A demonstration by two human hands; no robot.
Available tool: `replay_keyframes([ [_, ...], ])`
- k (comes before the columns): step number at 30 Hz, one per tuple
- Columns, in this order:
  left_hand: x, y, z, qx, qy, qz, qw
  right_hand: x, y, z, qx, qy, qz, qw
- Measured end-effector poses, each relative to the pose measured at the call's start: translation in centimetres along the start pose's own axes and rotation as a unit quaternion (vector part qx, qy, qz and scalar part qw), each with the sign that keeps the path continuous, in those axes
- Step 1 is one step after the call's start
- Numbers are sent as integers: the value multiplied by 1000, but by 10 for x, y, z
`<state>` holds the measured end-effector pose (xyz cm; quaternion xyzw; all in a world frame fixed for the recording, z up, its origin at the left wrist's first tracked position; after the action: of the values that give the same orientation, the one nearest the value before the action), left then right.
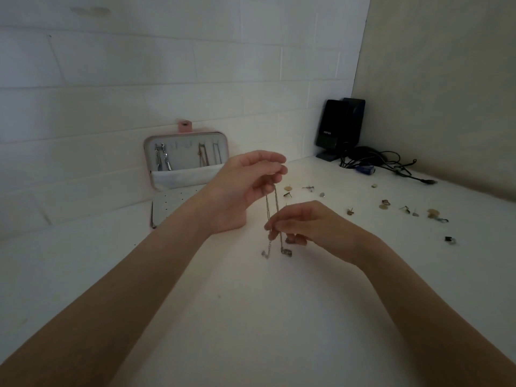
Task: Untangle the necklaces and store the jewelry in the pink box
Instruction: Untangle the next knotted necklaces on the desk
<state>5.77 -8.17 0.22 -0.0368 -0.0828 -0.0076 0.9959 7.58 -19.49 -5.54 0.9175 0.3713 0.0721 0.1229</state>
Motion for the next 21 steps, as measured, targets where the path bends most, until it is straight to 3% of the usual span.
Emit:
replay_keyframes([
  [4,4,9,13,-15,-17,14,1000,-1,6,-4,72,10,27,997],
  [7,5,12,13,12,-15,16,1000,-2,21,-7,150,35,113,982],
  [11,5,13,-2,80,43,-4,996,-9,45,-7,265,79,233,932],
  [17,-6,8,-29,148,156,-108,971,-16,59,-4,264,89,325,904],
  [21,-8,12,-37,226,168,-158,946,-23,71,-4,226,97,363,899],
])
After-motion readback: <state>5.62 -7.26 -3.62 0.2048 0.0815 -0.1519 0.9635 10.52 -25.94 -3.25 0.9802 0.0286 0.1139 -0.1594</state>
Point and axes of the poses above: each hand's wrist, its own x-axis towards the middle knuckle, its own y-axis out of the back of the hand, z = x × y, the point moved 6 cm from there along x, towards the middle knuckle, and after that the axes turned 5 degrees about x, right-handed, at the moved point
